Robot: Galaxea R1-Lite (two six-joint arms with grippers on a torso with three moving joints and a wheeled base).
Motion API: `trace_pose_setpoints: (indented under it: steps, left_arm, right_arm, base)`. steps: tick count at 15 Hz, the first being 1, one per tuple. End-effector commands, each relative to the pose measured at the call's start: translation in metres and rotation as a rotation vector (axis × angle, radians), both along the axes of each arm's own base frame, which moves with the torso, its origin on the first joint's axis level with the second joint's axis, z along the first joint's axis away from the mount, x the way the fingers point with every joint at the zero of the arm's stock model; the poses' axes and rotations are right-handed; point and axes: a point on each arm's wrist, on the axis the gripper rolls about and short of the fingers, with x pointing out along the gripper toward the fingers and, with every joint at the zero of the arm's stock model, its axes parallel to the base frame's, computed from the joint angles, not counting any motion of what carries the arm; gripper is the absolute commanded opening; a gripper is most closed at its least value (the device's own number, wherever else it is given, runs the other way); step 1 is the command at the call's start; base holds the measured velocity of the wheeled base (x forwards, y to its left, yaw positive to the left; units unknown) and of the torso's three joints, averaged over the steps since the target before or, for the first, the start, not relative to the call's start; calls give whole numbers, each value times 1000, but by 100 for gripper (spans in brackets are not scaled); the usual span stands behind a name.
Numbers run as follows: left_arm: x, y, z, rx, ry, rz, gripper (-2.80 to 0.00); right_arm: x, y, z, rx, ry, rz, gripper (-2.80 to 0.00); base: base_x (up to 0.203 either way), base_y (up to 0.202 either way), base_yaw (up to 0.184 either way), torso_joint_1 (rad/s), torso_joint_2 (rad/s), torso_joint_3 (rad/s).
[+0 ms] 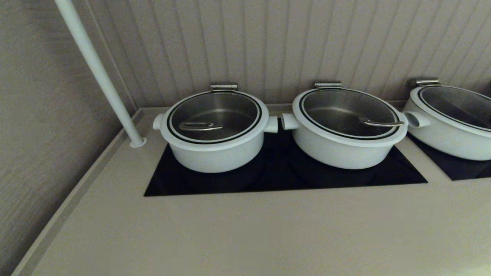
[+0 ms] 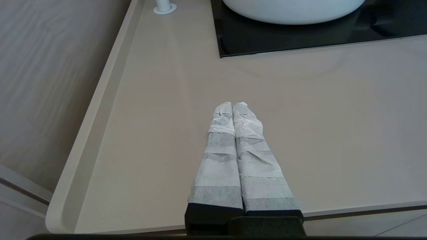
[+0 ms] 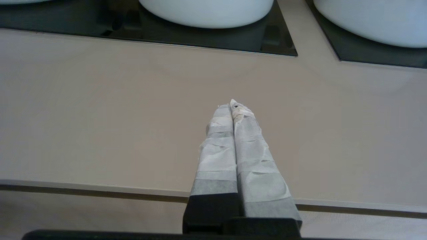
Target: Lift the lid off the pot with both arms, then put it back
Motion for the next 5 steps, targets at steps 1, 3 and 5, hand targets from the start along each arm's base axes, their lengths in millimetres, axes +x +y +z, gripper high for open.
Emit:
trace_pose_setpoints:
  steps: [1, 3, 5]
  left_arm:
    - [0, 0, 0, 1, 0, -1, -280]
    - [0, 0, 0, -2, 0, 1, -280]
    - [0, 0, 0, -8, 0, 1, -280]
  right_arm:
    - [0, 0, 0, 10, 5, -2, -280]
    - [0, 0, 0, 15, 3, -1, -280]
    - [0, 0, 0, 29, 1, -3, -280]
  base:
    - [0, 0, 0, 0, 0, 0]
    - [0, 0, 0, 0, 0, 0]
    - [0, 0, 0, 0, 0, 0]
